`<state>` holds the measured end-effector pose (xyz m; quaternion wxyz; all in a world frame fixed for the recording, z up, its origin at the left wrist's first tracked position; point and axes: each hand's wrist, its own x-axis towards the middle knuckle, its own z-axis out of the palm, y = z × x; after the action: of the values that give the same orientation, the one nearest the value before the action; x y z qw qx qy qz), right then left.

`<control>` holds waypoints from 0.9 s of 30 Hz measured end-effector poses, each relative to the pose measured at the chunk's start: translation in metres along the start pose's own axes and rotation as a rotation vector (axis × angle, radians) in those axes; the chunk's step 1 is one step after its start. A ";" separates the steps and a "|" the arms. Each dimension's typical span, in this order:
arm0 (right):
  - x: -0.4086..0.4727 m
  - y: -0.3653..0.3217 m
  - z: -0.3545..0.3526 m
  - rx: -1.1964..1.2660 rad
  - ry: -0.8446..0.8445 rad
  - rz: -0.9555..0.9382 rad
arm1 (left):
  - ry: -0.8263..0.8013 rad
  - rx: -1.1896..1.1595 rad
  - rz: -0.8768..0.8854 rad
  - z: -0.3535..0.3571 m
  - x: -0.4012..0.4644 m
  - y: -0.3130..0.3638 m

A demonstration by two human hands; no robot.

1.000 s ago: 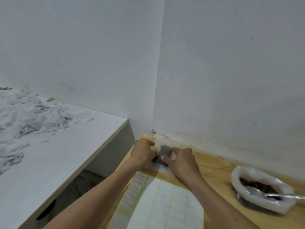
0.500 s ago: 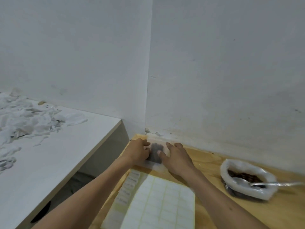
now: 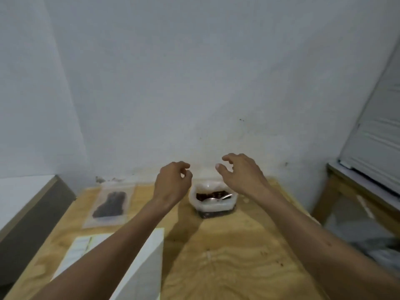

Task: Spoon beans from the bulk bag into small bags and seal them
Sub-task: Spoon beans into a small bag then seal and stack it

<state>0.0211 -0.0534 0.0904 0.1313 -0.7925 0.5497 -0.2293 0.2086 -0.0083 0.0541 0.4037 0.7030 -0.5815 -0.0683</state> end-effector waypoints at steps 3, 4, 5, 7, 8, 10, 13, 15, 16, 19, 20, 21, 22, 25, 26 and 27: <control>-0.027 0.053 -0.037 -0.056 0.068 0.112 | -0.062 -0.082 0.114 0.039 -0.012 0.055; -0.036 0.070 -0.049 -0.092 0.086 0.156 | -0.104 -0.102 0.149 0.052 -0.018 0.072; -0.046 0.086 -0.059 -0.124 0.089 0.208 | -0.160 -0.111 0.179 0.066 -0.024 0.087; -0.063 0.114 -0.073 -0.174 0.019 0.331 | -0.313 -0.086 0.209 0.094 -0.036 0.109; -0.071 0.126 -0.077 -0.196 -0.043 0.387 | -0.395 -0.052 0.209 0.108 -0.041 0.117; -0.085 0.151 -0.080 -0.248 -0.176 0.484 | -0.550 0.024 0.202 0.133 -0.054 0.128; -0.100 0.179 -0.072 -0.282 -0.303 0.559 | -0.724 0.089 0.202 0.157 -0.070 0.137; -0.106 0.187 -0.067 -0.256 -0.323 0.580 | -0.761 0.133 0.208 0.165 -0.079 0.139; -0.109 0.187 -0.065 -0.241 -0.316 0.587 | -0.755 0.142 0.210 0.168 -0.082 0.138; -0.113 0.192 -0.060 -0.195 -0.287 0.609 | -0.706 0.101 0.174 0.173 -0.087 0.135; -0.114 0.193 -0.058 -0.181 -0.283 0.608 | -0.698 0.093 0.162 0.173 -0.087 0.135; -0.114 0.196 -0.056 -0.171 -0.283 0.608 | -0.696 0.094 0.153 0.172 -0.086 0.136; -0.114 0.197 -0.055 -0.165 -0.285 0.606 | -0.696 0.094 0.147 0.172 -0.086 0.137; -0.114 0.198 -0.053 -0.147 -0.260 0.605 | -0.678 0.033 0.105 0.173 -0.085 0.138; -0.114 0.197 -0.053 -0.145 -0.243 0.606 | -0.662 0.008 0.084 0.173 -0.085 0.137; -0.115 0.197 -0.053 -0.138 -0.227 0.609 | -0.638 -0.013 0.068 0.174 -0.084 0.135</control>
<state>-0.1987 -0.0153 0.0208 0.2000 -0.6193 0.7575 -0.0521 -0.0188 -0.0194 -0.0058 0.2074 0.6236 -0.7016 -0.2754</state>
